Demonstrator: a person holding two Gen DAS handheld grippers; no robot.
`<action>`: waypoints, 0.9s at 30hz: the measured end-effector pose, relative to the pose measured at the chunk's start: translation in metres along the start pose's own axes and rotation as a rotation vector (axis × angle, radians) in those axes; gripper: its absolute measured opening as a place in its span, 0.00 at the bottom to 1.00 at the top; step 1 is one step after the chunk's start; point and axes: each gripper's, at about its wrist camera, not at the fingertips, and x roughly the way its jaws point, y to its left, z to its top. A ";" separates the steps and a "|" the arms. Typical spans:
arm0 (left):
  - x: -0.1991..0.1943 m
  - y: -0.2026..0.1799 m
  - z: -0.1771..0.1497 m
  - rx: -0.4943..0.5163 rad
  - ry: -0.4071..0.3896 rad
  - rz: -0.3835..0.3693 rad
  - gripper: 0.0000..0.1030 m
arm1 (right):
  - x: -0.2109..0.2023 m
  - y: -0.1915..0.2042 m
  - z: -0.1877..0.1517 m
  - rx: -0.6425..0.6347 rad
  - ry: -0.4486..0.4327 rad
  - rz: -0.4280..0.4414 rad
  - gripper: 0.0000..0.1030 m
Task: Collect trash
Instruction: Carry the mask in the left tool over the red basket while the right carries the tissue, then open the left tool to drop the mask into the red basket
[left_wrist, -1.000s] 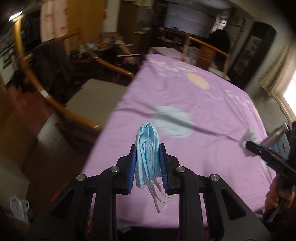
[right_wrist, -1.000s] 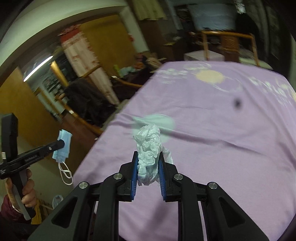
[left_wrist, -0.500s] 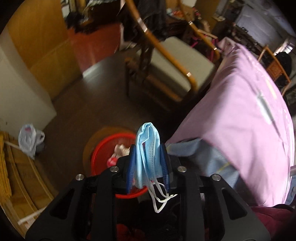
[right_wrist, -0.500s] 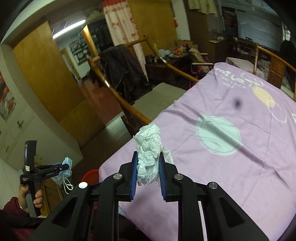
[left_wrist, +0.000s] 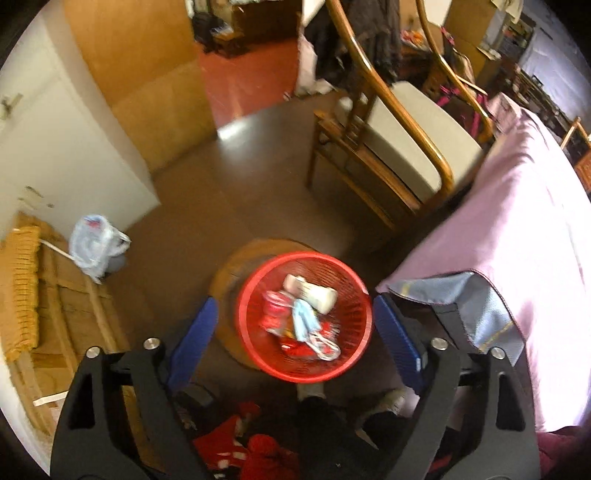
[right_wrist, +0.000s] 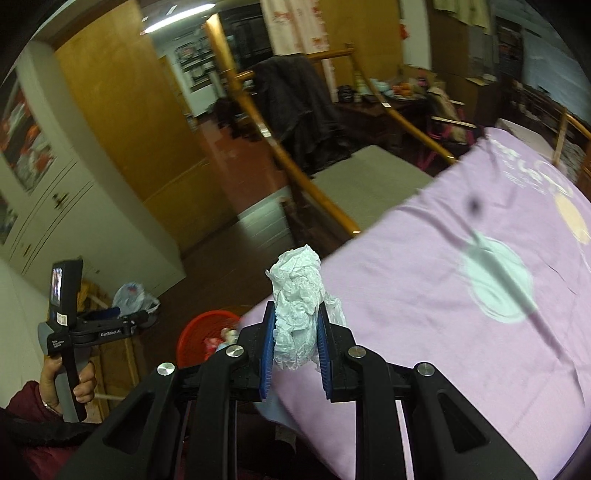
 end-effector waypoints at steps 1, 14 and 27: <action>-0.005 0.001 0.000 0.001 -0.014 0.020 0.83 | 0.004 0.007 0.002 -0.016 0.005 0.021 0.20; -0.061 0.033 -0.014 0.020 -0.141 0.206 0.90 | 0.033 0.107 0.024 -0.208 0.040 0.200 0.20; -0.065 0.055 -0.045 -0.152 -0.072 0.246 0.90 | 0.067 0.157 0.027 -0.394 0.192 0.306 0.21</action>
